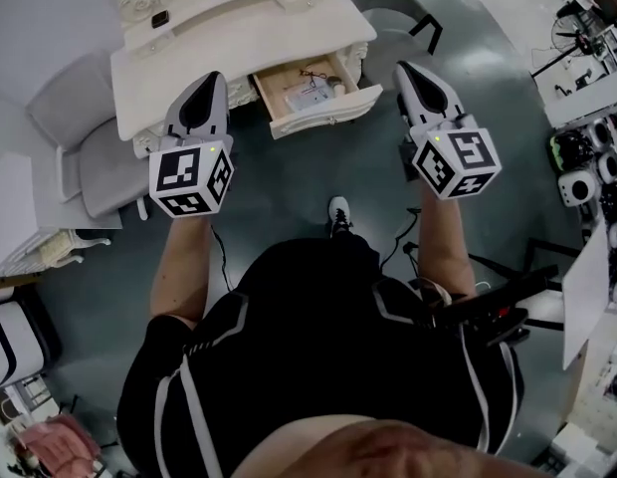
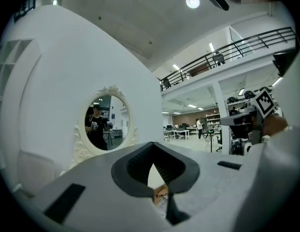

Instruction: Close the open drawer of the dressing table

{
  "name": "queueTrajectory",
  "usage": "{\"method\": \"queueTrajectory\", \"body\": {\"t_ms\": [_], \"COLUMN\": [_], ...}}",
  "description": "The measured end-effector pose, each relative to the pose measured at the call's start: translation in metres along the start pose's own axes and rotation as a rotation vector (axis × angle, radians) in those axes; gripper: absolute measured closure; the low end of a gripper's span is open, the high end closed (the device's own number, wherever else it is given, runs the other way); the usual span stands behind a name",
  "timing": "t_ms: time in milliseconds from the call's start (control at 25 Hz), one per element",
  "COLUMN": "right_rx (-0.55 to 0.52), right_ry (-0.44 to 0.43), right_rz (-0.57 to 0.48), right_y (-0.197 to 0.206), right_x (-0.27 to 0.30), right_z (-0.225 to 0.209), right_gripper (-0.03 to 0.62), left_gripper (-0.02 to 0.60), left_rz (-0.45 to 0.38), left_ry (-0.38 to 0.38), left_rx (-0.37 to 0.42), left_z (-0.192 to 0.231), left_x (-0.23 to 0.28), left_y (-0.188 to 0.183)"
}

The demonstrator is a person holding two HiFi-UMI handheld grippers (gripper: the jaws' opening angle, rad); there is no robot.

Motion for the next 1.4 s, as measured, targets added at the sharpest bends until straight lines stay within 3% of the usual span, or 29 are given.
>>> {"method": "queueTrajectory", "body": {"t_ms": [640, 760, 1120, 1400], "right_rx": [-0.005, -0.004, 0.015, 0.028], "right_ry": [-0.134, -0.162, -0.275, -0.323], "right_rz": [-0.045, -0.046, -0.023, 0.046], "right_y": [0.008, 0.011, 0.035, 0.095], "right_x": [0.073, 0.083, 0.13, 0.159], "right_z": [-0.117, -0.133, -0.169, -0.16], "right_gripper": [0.589, 0.589, 0.589, 0.589], "left_gripper": [0.578, 0.578, 0.578, 0.578], "left_rz": [0.026, 0.051, 0.027, 0.102], "left_ry": [-0.137, -0.211, -0.263, -0.271], "left_rx": [0.03, 0.029, 0.001, 0.029], "left_z": [-0.045, -0.048, -0.053, -0.044], "left_x": [0.104, 0.114, 0.149, 0.162], "left_y": [0.007, 0.018, 0.02, 0.081]}}
Point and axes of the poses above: the fingertips, and each gripper's own axes: x forward along the fingers, z to its left, y out of its underside, the point moved 3 cm from there along -x, backward along the fingers, and after that the axes turned 7 degrees about -x, right-handed, at the moved point
